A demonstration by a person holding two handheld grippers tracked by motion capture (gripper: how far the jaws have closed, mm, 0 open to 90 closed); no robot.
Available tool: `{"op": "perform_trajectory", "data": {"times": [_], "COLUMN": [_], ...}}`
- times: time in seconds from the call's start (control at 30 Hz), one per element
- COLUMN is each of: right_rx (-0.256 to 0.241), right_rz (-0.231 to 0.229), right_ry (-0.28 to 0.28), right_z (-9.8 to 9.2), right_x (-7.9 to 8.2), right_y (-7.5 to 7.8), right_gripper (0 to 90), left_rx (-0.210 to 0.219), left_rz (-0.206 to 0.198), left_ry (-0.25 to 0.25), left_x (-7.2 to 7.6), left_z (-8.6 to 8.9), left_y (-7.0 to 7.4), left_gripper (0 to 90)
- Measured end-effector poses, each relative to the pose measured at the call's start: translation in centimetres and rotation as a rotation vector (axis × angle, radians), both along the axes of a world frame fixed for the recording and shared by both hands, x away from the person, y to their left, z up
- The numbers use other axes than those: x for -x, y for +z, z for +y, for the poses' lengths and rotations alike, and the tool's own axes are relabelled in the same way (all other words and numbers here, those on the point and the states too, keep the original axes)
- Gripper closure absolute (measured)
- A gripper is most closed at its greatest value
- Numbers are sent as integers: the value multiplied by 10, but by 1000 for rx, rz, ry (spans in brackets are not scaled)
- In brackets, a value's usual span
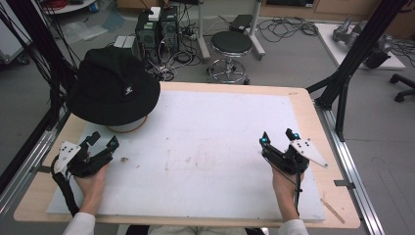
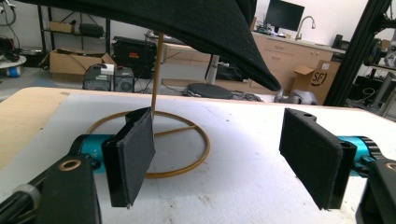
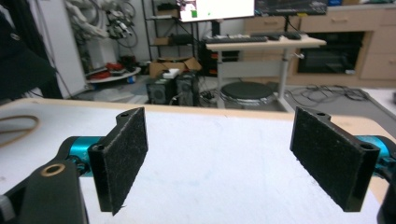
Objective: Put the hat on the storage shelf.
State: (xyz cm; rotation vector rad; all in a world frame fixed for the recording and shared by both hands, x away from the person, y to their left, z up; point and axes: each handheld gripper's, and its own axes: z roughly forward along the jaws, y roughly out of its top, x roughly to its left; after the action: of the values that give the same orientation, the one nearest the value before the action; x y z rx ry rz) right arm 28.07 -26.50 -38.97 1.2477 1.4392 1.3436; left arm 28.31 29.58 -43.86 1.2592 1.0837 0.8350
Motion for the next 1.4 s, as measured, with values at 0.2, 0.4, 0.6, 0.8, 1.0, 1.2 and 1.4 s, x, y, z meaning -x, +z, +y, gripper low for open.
{"op": "perform_trajectory", "data": {"times": [0.2, 0.4, 0.6, 0.8, 1.0, 1.2, 1.4], "right_rx": [-30, -48, -2, 46, 36, 25, 22], "right_rz": [37, 44, 43, 44, 52, 62, 67], "right_ry": [-40, -48, -39, -28, -28, -32, -27], "right_z": [-14, -19, -15, -9, -12, -14, -14], "right_x": [8, 10, 8, 7, 7, 6, 9], "right_y": [-21, -27, -29, -31, -31, -31, -30], "right_gripper": [181, 181, 181, 181, 181, 181, 180], "left_rx": [-3, -1, 3, 5, 3, 8, 20], "left_rz": [1, 1, 2, 7, 14, 17, 21], "left_ry": [2, 0, -8, -5, -5, -4, 0], "left_x": [0, 0, 1, 1, 1, 1, 0], "left_z": [0, -1, -1, -1, -1, 1, 3], "left_y": [0, 0, 0, 0, 0, -1, -2], "left_gripper": [268, 267, 268, 268, 268, 268, 267]}}
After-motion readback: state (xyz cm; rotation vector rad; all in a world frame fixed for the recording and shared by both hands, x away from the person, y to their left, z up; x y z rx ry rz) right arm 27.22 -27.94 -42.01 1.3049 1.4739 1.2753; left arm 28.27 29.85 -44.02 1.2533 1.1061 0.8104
